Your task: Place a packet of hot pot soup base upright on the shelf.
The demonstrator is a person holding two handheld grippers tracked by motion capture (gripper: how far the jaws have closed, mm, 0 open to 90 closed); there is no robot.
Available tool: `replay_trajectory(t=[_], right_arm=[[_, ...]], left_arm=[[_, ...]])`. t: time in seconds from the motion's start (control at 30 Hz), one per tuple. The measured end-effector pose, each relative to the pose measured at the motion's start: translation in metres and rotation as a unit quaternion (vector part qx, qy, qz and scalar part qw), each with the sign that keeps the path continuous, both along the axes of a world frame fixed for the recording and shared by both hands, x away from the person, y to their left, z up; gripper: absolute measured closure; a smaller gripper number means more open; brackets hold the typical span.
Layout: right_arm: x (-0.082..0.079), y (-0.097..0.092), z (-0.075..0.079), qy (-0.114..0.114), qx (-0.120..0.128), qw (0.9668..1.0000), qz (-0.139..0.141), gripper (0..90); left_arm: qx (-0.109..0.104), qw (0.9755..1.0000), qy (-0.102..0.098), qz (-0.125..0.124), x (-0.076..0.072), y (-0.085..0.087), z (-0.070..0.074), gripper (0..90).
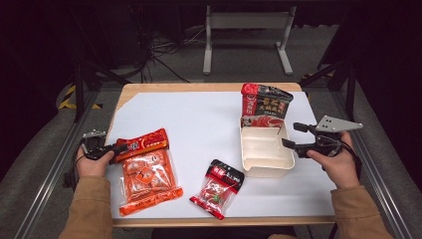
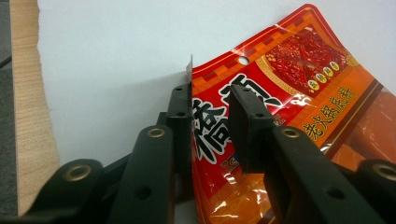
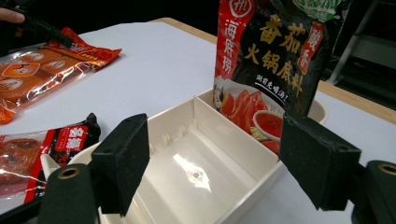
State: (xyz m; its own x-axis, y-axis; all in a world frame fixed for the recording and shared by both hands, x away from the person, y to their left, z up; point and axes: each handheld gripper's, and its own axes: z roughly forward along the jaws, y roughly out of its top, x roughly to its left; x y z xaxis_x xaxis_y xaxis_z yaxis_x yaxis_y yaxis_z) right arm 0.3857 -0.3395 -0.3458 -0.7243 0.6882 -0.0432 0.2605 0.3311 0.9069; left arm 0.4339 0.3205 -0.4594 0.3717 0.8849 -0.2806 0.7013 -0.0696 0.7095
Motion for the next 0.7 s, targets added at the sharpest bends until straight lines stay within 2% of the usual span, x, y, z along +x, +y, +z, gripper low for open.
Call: replay_trajectory(t=[0.1, 0.17, 0.27, 0.4, 0.57, 0.7], right_arm=[[0.0000, 0.0004, -0.0001, 0.001, 0.001, 1.0000, 0.001, 25.1], [-0.0001, 0.0004, 0.0000, 0.000, 0.001, 1.0000, 0.001, 25.1], [0.0005, -0.0003, -0.0007, 0.001, -0.001, 1.0000, -0.001, 25.5], [0.0003, 0.0000, -0.0006, 0.001, -0.001, 1.0000, 0.000, 25.6], [0.0004, 0.0010, -0.0005, 0.001, -0.003, 1.0000, 0.002, 26.0], [-0.0001, 0.0028, 0.0002, 0.001, -0.003, 1.0000, 0.004, 28.3]], left_arm=[[-0.003, 1.0000, 0.001, 0.003, -0.0004, 0.0003, -0.0001, 83.5], [-0.003, 1.0000, -0.001, -0.001, -0.0005, 0.0005, 0.0001, 86.5], [0.004, 1.0000, -0.003, -0.003, -0.0008, -0.0019, 0.0000, 86.8], [0.028, 0.9996, -0.004, -0.009, -0.0009, -0.0071, 0.0002, 85.6], [0.027, 0.9996, -0.003, -0.010, -0.0007, -0.0073, 0.0000, 85.6], [0.020, 0.9998, -0.002, -0.005, -0.0010, -0.0072, 0.0004, 89.8]])
